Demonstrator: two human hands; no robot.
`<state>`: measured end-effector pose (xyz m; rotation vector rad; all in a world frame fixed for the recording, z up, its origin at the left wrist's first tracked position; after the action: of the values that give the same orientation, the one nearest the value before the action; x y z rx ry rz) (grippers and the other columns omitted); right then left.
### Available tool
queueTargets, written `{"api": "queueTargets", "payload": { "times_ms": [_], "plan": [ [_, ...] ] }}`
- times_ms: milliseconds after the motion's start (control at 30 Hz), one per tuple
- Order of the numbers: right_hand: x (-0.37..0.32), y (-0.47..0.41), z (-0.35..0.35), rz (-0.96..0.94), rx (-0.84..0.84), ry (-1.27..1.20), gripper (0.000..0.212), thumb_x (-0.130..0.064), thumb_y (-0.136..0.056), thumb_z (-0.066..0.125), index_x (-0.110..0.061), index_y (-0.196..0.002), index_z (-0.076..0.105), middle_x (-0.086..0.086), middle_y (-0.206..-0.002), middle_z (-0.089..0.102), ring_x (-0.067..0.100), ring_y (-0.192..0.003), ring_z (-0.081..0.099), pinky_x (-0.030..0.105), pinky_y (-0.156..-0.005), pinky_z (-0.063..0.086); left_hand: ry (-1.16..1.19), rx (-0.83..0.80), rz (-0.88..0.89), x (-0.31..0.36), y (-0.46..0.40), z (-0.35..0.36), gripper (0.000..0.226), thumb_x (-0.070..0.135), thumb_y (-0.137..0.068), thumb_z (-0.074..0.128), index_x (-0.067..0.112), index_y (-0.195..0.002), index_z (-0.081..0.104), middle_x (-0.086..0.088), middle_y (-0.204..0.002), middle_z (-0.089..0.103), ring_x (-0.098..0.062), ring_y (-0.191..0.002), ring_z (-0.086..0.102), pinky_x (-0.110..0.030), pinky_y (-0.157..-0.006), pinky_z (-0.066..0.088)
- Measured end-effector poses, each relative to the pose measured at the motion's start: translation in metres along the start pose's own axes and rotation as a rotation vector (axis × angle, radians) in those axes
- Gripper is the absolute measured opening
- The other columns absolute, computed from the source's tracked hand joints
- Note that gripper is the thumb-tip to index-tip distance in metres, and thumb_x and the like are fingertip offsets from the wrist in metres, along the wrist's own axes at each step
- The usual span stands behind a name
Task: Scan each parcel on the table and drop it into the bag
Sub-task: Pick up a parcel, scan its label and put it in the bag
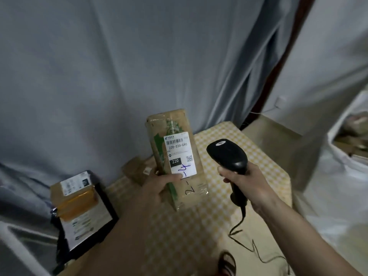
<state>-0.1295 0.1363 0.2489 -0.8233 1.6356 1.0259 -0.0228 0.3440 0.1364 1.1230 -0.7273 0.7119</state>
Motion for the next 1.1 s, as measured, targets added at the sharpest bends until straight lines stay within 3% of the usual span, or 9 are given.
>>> {"api": "queueTargets", "payload": {
  "times_ms": [67, 167, 400, 667, 867, 933, 1033, 1100],
  "plan": [
    [0.005, 0.007, -0.024, 0.020, 0.054, -0.003, 0.015, -0.015, -0.079, 0.076, -0.014, -0.092, 0.068, 0.002, -0.078, 0.068, 0.015, -0.070, 0.063, 0.024, -0.065, 0.048, -0.030, -0.053, -0.040, -0.012, -0.005, 0.023, 0.082, 0.005, -0.045, 0.091, 0.011, -0.122, 0.062, -0.013, -0.106, 0.073, -0.035, -0.097, 0.070, -0.048, -0.086, 0.056],
    [0.015, 0.014, -0.060, 0.041, 0.139, -0.038, 0.014, -0.014, -0.079, 0.076, -0.018, -0.090, 0.068, -0.001, -0.077, 0.070, 0.013, -0.068, 0.063, 0.026, -0.066, 0.047, -0.137, -0.125, -0.057, -0.026, -0.011, 0.058, 0.093, 0.015, -0.034, 0.093, 0.018, -0.122, 0.062, -0.004, -0.108, 0.073, -0.028, -0.098, 0.070, -0.044, -0.088, 0.055],
    [0.042, 0.023, -0.147, 0.096, 0.253, -0.071, 0.012, -0.015, -0.081, 0.073, -0.015, -0.092, 0.068, 0.001, -0.077, 0.070, 0.011, -0.066, 0.063, 0.025, -0.065, 0.047, -0.291, -0.264, -0.055, -0.046, -0.017, 0.158, 0.058, 0.000, -0.064, 0.083, 0.015, -0.116, 0.065, -0.001, -0.105, 0.074, -0.022, -0.097, 0.071, -0.038, -0.087, 0.054],
    [0.070, 0.019, -0.293, 0.155, 0.393, -0.082, 0.018, -0.013, -0.081, 0.073, -0.014, -0.098, 0.066, 0.008, -0.085, 0.071, 0.019, -0.076, 0.067, 0.038, -0.078, 0.052, -0.454, -0.404, -0.187, -0.099, -0.029, 0.316, 0.085, 0.026, -0.039, 0.093, 0.020, -0.118, 0.064, -0.003, -0.109, 0.073, -0.027, -0.098, 0.071, -0.050, -0.094, 0.052],
    [0.087, 0.010, -0.403, 0.165, 0.449, -0.113, 0.011, -0.008, -0.083, 0.070, -0.016, -0.088, 0.065, 0.002, -0.074, 0.067, 0.017, -0.070, 0.062, 0.028, -0.068, 0.048, -0.423, -0.419, -0.374, -0.145, -0.032, 0.443, 0.035, 0.031, -0.077, 0.077, 0.008, -0.103, 0.074, -0.013, -0.090, 0.076, -0.027, -0.077, 0.073, -0.040, -0.078, 0.057],
    [0.092, 0.007, -0.434, 0.176, 0.455, -0.114, 0.011, -0.008, -0.084, 0.069, -0.018, -0.087, 0.064, 0.003, -0.078, 0.068, 0.015, -0.070, 0.061, 0.024, -0.065, 0.049, -0.415, -0.439, -0.404, -0.160, -0.030, 0.476, 0.030, 0.031, -0.082, 0.073, 0.008, -0.101, 0.073, -0.012, -0.084, 0.076, -0.025, -0.069, 0.073, -0.036, -0.072, 0.056],
    [0.102, 0.002, -0.469, 0.199, 0.472, -0.132, 0.010, -0.008, -0.085, 0.068, -0.016, -0.087, 0.064, 0.008, -0.079, 0.067, 0.017, -0.071, 0.059, 0.024, -0.063, 0.047, -0.431, -0.484, -0.440, -0.178, -0.029, 0.510, 0.055, 0.042, -0.066, 0.082, 0.011, -0.110, 0.072, -0.013, -0.099, 0.075, -0.029, -0.089, 0.073, -0.043, -0.089, 0.054],
    [0.108, -0.004, -0.486, 0.203, 0.472, -0.166, 0.011, -0.006, -0.084, 0.068, -0.016, -0.085, 0.064, 0.001, -0.070, 0.065, 0.014, -0.067, 0.057, 0.023, -0.062, 0.045, -0.446, -0.516, -0.476, -0.186, -0.031, 0.530, 0.076, 0.047, -0.051, 0.087, 0.012, -0.116, 0.070, -0.015, -0.110, 0.072, -0.033, -0.102, 0.069, -0.048, -0.099, 0.049]
  ]
}}
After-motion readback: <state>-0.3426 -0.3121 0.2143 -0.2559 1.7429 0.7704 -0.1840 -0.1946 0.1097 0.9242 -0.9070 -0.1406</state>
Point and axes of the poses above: each hand's wrist, its own y-axis away from the middle knuckle, its own z-axis out of the palm, x = y × z, the point moved 7 cm from there along -y, towards the middle knuckle
